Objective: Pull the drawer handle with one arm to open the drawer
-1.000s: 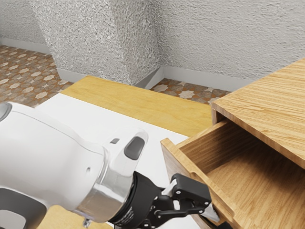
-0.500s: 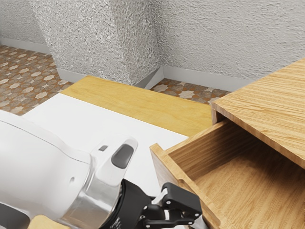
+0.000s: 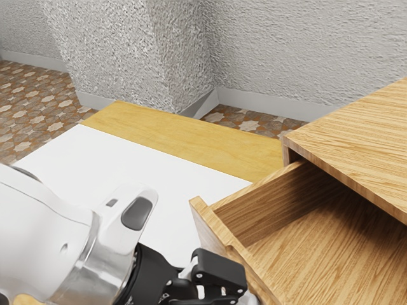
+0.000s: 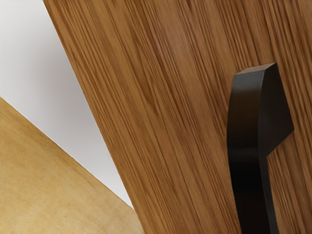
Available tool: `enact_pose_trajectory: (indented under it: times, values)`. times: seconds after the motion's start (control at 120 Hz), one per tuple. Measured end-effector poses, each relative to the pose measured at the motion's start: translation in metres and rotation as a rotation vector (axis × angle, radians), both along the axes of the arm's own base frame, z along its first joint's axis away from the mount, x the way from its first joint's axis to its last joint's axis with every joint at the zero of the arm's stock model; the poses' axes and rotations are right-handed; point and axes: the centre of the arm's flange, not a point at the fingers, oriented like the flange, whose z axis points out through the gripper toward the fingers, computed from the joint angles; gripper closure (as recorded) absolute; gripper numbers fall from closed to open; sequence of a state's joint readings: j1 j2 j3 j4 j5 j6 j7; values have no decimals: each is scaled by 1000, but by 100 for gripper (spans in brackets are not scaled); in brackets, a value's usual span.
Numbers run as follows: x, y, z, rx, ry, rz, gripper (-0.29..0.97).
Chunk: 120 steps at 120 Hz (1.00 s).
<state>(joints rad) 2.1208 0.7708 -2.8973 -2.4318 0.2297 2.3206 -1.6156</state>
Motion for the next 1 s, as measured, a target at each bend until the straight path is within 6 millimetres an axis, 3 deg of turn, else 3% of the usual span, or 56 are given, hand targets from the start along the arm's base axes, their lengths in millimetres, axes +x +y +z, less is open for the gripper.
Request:
enact_pose_trajectory:
  times: [0.883,1.0]
  values:
    - [-6,38,9,-3,24,70,2]
    - [-21,50,26,-40,13,56,2]
